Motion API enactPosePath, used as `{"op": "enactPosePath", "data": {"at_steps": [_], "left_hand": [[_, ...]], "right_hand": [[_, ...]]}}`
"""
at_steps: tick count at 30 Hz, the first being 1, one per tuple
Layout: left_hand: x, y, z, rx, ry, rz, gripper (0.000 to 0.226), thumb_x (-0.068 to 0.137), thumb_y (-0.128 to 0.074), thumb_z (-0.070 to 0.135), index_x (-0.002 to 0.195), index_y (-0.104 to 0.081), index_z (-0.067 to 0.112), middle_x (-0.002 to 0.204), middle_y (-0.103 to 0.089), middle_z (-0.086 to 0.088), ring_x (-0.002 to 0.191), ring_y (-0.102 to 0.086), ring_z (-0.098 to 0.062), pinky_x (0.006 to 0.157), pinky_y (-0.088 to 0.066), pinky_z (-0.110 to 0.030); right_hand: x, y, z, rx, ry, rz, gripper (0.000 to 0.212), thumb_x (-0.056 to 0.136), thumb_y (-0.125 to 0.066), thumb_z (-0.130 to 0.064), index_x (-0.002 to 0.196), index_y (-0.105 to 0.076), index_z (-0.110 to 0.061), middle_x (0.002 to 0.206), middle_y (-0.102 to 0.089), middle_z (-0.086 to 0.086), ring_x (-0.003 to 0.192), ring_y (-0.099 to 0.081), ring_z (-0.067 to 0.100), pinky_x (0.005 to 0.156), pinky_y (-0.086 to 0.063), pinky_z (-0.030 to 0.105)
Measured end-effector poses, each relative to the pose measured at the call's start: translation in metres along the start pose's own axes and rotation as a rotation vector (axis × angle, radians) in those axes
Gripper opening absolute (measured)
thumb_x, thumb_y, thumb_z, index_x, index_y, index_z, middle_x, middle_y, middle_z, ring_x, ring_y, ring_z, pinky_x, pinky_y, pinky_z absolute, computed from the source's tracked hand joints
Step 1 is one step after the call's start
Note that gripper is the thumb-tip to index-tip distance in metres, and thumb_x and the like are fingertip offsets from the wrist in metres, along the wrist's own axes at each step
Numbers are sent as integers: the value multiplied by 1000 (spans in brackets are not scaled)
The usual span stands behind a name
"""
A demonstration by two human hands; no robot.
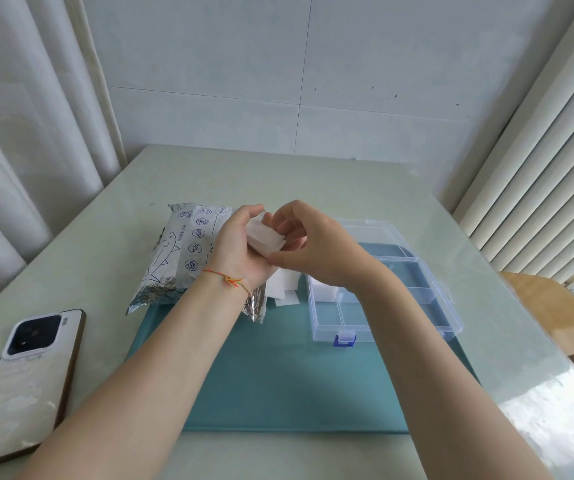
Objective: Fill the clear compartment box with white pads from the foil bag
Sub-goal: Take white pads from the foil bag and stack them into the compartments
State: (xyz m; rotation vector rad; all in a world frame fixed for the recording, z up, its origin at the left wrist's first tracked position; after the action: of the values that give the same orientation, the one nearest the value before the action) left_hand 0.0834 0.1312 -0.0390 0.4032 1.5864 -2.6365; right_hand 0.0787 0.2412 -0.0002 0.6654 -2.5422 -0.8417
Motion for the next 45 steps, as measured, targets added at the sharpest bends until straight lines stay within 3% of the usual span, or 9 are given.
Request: {"op": "enactPosePath", "data": {"at_steps": [7,10,15,21,28,34,38,41,45], "left_hand": [[-6,-1,-7,254,159,111,34,85,-64,40,102,-55,11,86,-59,-4,68,-65,-21,56,-55,-28],[-8,-5,-10,380,202,83,49,82,-59,62,97,-58,15,82,-57,-3,65,-63,-19,54,-54,-28],[-9,-6,-11,413,209,73,55,83,-47,73,84,-58,19,83,-57,-1,78,-58,-18,70,-50,-31],[-11,-10,-10,458,162,81,58,87,-39,72,89,-59,18,73,-54,1,63,-53,-14,58,-48,-23],[-9,-9,-10,432,129,62,57,88,-41,72,102,-58,19,87,-59,-2,82,-58,-19,67,-50,-28],[-7,-6,-11,427,110,58,63,90,-37,72,65,-64,21,80,-58,-1,78,-58,-18,68,-46,-30],[-5,-3,-12,433,142,63,61,88,-36,75,79,-58,19,79,-57,-1,75,-57,-18,65,-46,-28],[-3,-2,-10,407,139,74,63,85,-43,75,102,-59,16,78,-55,-2,69,-57,-16,63,-48,-27],[-3,-7,1,320,-24,135,25,93,-60,36,96,-54,12,66,-57,-2,55,-57,-14,54,-54,-27]], "right_hand": [[-5,10,3,-404,55,-19,83,66,-82,-37,136,-38,-28,132,-42,-5,122,-36,17,103,-36,40],[-8,8,0,-341,58,-101,104,68,-82,-41,149,-18,-32,140,-41,-10,110,-45,9,105,-34,38],[-7,7,-1,-378,65,-94,97,73,-79,-39,149,-19,-28,121,-55,-2,93,-52,16,99,-41,39],[-8,7,-3,-437,83,-72,88,74,-76,-35,146,-25,-29,104,-59,2,98,-51,21,98,-41,42],[-9,5,-6,-356,98,-78,91,72,-78,-32,146,-26,-30,121,-54,-3,88,-47,13,97,-43,40],[-10,3,-8,-341,92,-99,95,72,-77,-29,148,-20,-35,123,-51,-5,77,-44,0,95,-40,35],[-10,2,-6,-347,102,-109,95,72,-77,-28,148,-20,-35,117,-52,-4,72,-45,-5,92,-42,35],[-11,7,-5,-279,80,-97,97,70,-81,-36,146,-23,-36,125,-48,-3,101,-52,3,98,-40,32],[-6,33,3,4,-81,167,51,81,-74,-34,124,-48,-24,113,-58,-2,101,-59,11,84,-50,28]]}}
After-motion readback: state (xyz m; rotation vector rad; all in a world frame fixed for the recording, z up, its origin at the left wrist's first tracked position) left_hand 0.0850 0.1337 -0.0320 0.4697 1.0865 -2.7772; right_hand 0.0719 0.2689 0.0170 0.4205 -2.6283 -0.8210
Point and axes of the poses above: each hand's wrist, its own x-axis towards the middle knuckle, its own y-axis out of the back of the hand, z = x × y, the point moved 3 cm from there along x, towards the middle knuckle
